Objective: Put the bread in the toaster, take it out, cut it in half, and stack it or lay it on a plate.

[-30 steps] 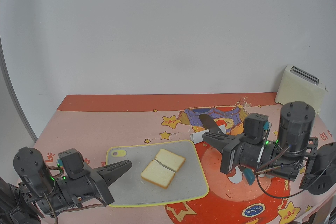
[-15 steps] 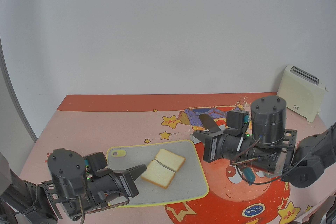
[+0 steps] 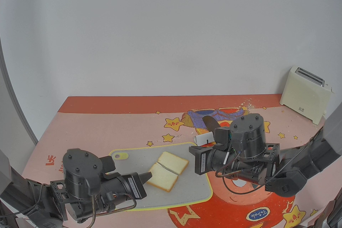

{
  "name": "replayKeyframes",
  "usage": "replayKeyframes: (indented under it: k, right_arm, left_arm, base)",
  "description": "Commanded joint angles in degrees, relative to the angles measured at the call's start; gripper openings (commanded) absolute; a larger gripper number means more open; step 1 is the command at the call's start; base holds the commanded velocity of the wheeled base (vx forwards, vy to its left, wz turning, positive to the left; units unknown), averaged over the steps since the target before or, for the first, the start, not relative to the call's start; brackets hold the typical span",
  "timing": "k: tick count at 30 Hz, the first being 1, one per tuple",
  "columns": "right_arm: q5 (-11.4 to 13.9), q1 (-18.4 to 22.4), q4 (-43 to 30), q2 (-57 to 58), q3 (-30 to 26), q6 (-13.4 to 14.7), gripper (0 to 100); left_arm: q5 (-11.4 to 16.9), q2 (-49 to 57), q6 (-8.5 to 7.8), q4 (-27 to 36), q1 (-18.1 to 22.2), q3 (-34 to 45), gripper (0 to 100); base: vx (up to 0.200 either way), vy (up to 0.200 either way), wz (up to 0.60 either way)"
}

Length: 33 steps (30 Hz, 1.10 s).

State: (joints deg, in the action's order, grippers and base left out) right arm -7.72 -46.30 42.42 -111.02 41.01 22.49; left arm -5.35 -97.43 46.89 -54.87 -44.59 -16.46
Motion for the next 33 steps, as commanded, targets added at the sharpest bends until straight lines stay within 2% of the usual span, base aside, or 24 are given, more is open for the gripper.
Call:
replayKeyframes:
  k: [1, 5, 11, 19, 25, 33]
  right_arm:
    - [-0.02, 0.25, 2.05, -4.38, 0.04, 0.01, 0]
    - [-0.11, -0.11, 4.25, -5.87, -0.23, -0.08, 0]
    - [-0.11, -0.19, 4.33, -5.96, -0.05, 0.01, 0]
    - [-1.07, -0.19, 4.42, -7.46, 0.39, 0.27, 0]
    - [-1.07, -0.55, 4.42, -7.72, 0.39, 0.27, 0]
    - [-1.07, -0.46, 4.51, -8.07, 0.56, 0.27, 0]
  left_arm:
    - [-0.01, 0.13, 0.31, 3.1, 0.03, -0.07, 0]
    - [-0.01, 1.1, 0.93, 6.53, 0.21, -1.03, 0]
    - [-0.01, 0.75, 1.89, 7.23, 0.12, -1.47, 0]
    - [-0.01, 0.48, 1.89, 7.67, 0.12, -0.59, 0]
    - [0.08, 1.19, 1.98, 13.82, -0.06, -1.38, 0]
    - [0.34, 0.75, 2.25, 13.91, 0.03, -2.0, 0]
  base:
    - [0.0, 0.0, 0.0]
    - [0.0, 0.0, 0.0]
    - [0.0, 0.0, 0.0]
    - [0.0, 0.0, 0.0]
    - [0.0, 0.0, 0.0]
    - [0.0, 0.0, 0.0]
